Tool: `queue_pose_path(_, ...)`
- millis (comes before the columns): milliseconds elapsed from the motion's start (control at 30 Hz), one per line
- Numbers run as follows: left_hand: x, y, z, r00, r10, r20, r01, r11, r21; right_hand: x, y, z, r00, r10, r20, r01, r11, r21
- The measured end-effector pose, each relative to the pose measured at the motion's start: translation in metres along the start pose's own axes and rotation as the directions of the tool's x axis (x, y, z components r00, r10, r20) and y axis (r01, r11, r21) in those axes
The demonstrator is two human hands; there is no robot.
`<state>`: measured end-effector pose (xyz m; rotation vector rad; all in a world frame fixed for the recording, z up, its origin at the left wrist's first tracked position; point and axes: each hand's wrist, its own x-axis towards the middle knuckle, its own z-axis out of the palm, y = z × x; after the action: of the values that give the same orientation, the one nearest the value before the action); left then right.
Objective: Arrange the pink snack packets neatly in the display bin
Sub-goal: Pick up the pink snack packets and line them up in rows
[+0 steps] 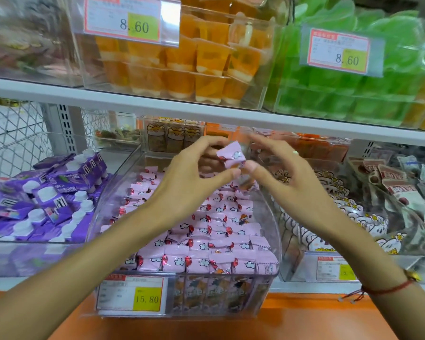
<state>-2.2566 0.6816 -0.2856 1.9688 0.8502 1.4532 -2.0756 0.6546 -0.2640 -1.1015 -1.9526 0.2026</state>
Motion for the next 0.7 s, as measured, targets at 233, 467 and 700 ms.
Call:
queue_pose_path(233, -0.005, -0.006, 0.011, 0.998, -0.068, -0.002, 0.068, 0.996, -0.066, -0.002, 0.005, 0.003, 0.996, -0.089, 0.002, 0.089, 0.99, -0.108)
queue_pose_path(467, -0.017, -0.029, 0.004, 0.881, -0.249, 0.403, 0.083, 0.918, 0.387, 0.002, 0.016, -0.003, 0.974, 0.09, -0.207, -0.077, 0.995, 0.07)
queue_pose_path(700, -0.021, -0.032, 0.0, 0.77, -0.321, 0.552, -0.117, 0.778, 0.617, -0.001, 0.02, -0.005, 0.994, 0.081, -0.071, -0.094, 0.977, -0.192)
